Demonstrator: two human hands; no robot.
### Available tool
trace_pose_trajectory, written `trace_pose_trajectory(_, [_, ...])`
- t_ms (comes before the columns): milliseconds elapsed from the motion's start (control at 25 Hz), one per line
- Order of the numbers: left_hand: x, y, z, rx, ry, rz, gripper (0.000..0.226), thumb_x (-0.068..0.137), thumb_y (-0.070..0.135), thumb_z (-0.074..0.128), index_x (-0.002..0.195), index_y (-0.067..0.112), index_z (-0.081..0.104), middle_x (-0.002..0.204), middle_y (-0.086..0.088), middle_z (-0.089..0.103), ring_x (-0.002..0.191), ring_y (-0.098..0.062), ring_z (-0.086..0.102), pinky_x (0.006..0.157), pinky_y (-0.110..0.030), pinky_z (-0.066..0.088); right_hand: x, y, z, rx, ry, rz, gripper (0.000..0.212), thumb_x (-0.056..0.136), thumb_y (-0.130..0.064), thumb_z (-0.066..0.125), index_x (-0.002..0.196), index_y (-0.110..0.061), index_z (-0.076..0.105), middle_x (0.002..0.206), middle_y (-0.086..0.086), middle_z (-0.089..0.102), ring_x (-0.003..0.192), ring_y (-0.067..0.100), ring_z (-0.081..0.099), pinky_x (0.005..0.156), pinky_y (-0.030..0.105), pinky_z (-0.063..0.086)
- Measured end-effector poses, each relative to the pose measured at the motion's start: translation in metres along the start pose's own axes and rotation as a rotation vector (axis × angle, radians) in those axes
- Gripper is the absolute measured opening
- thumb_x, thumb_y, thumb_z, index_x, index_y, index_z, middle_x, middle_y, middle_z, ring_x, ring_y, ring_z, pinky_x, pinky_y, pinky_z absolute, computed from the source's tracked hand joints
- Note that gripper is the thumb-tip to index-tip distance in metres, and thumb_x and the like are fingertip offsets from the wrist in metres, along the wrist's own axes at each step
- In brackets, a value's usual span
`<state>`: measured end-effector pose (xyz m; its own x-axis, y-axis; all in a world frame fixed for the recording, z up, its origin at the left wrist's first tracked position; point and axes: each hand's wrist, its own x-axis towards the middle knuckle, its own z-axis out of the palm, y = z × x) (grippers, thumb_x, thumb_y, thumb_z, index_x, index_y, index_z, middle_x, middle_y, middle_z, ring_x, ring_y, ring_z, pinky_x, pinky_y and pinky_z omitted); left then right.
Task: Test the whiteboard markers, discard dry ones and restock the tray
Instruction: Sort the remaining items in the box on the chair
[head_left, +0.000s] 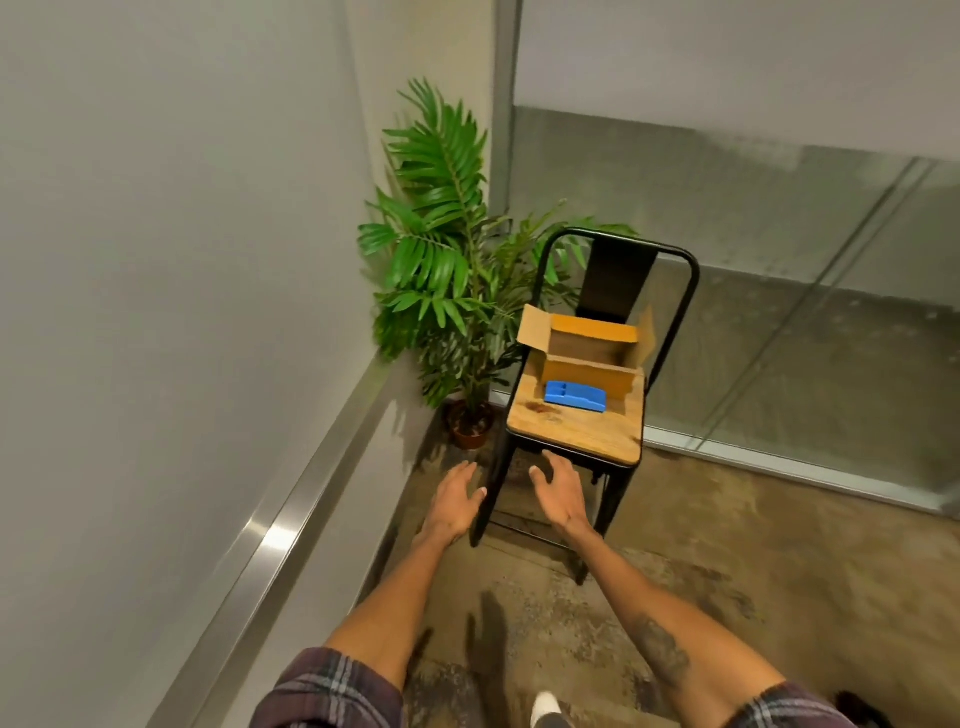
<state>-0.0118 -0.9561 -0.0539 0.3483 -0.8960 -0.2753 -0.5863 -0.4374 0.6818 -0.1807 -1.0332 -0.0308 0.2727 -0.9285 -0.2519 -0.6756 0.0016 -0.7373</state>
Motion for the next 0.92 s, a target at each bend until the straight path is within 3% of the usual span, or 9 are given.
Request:
trace_pose_trajectory(320, [0.098,0.053,0.022,-0.083,-0.044,0.011,0.055,0.098,0.019,0.058,0.15,0.012,0.04,0.155,-0.005,0.04,0.143,-0.021,0.036,0.12,-0.033,0.026,0.088,0.022,-0.047,0.149,0.123,0.193,0.048,0.1,-0.027,0.052,0.145,-0.014,0.043,0.149,0.008,0.041,0.131,0.025,0.046,0.111,0.041,0.038])
trace_pose_trajectory(520, [0.159,0.08,0.036,-0.08,-0.069,-0.064,0.056,0.097,0.022,0.06,0.149,0.015,0.041,0.151,-0.005,0.046,0.139,-0.022,0.042,0.118,-0.036,0.032,0.154,0.034,-0.074,0.085,0.031,0.247,0.048,0.1,-0.026,0.052,0.144,-0.01,0.045,0.149,0.011,0.042,0.134,0.028,0.044,0.112,0.039,0.036])
trace_pose_trajectory(760, [0.224,0.112,0.052,-0.115,-0.122,-0.167,0.043,0.098,0.012,0.057,0.141,0.009,0.05,0.152,-0.008,0.044,0.138,-0.025,0.044,0.115,-0.04,0.037,0.23,0.057,-0.098,0.097,-0.098,0.335,0.042,0.096,-0.031,0.055,0.132,-0.009,0.057,0.134,0.012,0.06,0.121,0.028,0.056,0.101,0.039,0.044])
trace_pose_trajectory(920, [0.259,0.119,0.071,-0.103,-0.15,-0.223,0.055,0.099,0.019,0.055,0.15,0.009,0.039,0.147,-0.011,0.05,0.135,-0.028,0.047,0.111,-0.032,0.036,0.255,0.065,-0.109,0.121,-0.115,0.364,0.037,0.098,-0.023,0.055,0.129,-0.004,0.056,0.127,0.013,0.06,0.117,0.033,0.055,0.1,0.043,0.043])
